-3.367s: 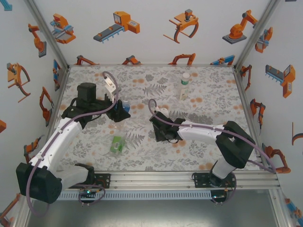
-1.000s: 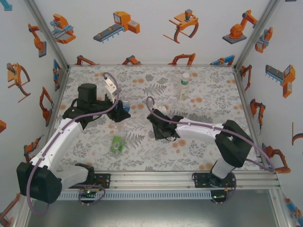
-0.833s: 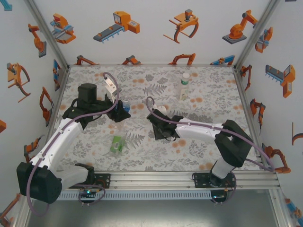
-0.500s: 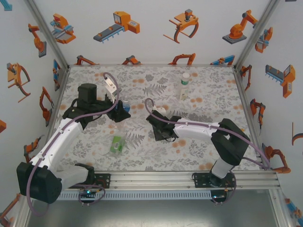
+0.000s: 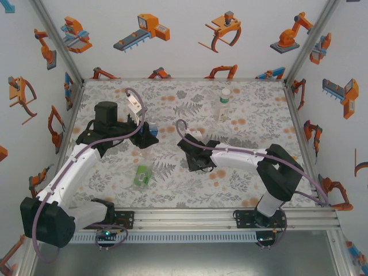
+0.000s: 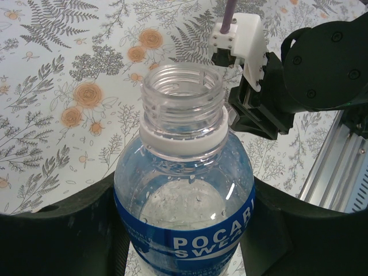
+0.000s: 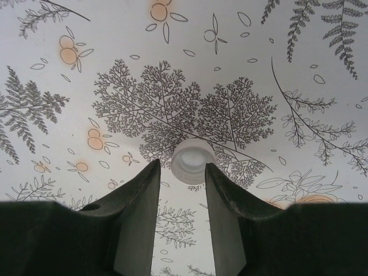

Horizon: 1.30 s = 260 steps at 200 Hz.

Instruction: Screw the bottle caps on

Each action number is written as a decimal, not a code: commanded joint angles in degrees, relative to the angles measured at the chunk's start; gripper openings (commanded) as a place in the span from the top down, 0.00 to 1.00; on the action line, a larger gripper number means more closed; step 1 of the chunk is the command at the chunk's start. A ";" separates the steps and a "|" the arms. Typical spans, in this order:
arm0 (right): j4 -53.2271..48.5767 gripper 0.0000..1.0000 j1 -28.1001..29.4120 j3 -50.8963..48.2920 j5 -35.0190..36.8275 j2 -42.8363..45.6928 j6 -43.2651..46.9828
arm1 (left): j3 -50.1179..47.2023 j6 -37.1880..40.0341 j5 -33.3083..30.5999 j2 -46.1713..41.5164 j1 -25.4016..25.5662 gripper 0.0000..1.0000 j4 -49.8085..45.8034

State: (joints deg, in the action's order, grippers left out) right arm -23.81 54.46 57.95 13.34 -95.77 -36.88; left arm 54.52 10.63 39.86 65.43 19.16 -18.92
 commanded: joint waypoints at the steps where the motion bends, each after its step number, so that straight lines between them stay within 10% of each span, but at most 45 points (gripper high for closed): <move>1: -2.12 0.62 0.38 1.90 1.87 1.48 0.80 | 0.67 0.53 0.41 -0.12 0.35 0.97 0.33; 260: -3.54 0.57 0.38 2.76 2.13 0.34 0.66 | 0.67 0.53 0.42 -0.04 0.31 0.97 0.26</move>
State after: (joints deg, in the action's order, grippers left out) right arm -25.85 54.46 58.76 14.31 -96.31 -36.62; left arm 54.52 10.63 39.83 65.43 19.16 -18.90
